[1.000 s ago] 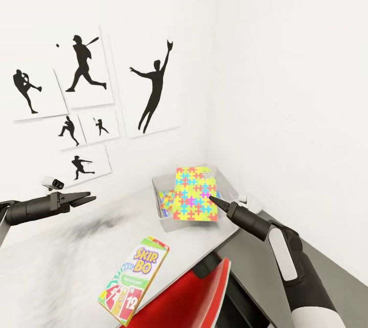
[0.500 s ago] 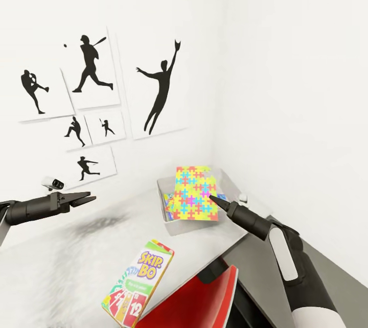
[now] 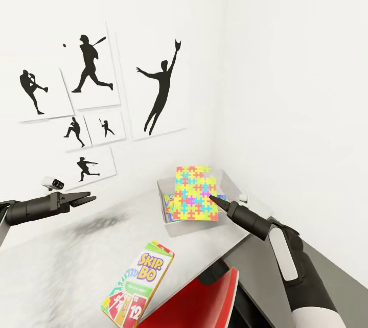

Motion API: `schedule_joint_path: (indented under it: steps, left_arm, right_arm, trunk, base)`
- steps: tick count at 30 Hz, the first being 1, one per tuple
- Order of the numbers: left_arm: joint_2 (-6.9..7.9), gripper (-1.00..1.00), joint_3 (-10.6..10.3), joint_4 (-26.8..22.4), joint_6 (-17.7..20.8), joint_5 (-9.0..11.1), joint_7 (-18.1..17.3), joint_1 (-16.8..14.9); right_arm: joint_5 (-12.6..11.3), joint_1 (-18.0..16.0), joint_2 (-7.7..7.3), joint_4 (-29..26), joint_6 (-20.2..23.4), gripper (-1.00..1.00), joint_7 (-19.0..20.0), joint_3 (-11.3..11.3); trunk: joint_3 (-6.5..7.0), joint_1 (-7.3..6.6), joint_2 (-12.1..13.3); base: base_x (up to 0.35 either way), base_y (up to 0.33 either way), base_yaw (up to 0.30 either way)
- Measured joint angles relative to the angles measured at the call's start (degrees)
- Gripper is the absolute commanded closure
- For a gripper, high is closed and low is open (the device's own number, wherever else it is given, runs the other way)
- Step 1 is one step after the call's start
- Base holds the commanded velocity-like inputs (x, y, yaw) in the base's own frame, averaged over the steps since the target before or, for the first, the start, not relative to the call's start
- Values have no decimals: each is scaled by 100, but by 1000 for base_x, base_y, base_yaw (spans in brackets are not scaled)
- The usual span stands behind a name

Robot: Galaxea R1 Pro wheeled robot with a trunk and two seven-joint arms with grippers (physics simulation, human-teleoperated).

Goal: Put all the toys in the child's room - the three board games (two on the bed and one on the table), the two jigsaw puzzles on the table, and the tennis ball on the table - inside the toy box on the table in the child's room.

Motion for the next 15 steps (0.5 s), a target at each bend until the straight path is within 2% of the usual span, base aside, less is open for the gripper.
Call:
schedule_joint_path:
  steps: [12,15]
  left_arm:
    - [-15,-100,-3,0,0,0,0,0]
    - [-63,-100,-8,0,0,-3,0,0]
  right_arm:
    - [46,0,7,3,-8,100,-75,4]
    - [37,-2,8,16,-2,100,-81,-2]
  trunk:
    - [0,0,0]
    - [0,0,0]
  base:
    - [0,0,0]
    - [0,0,0]
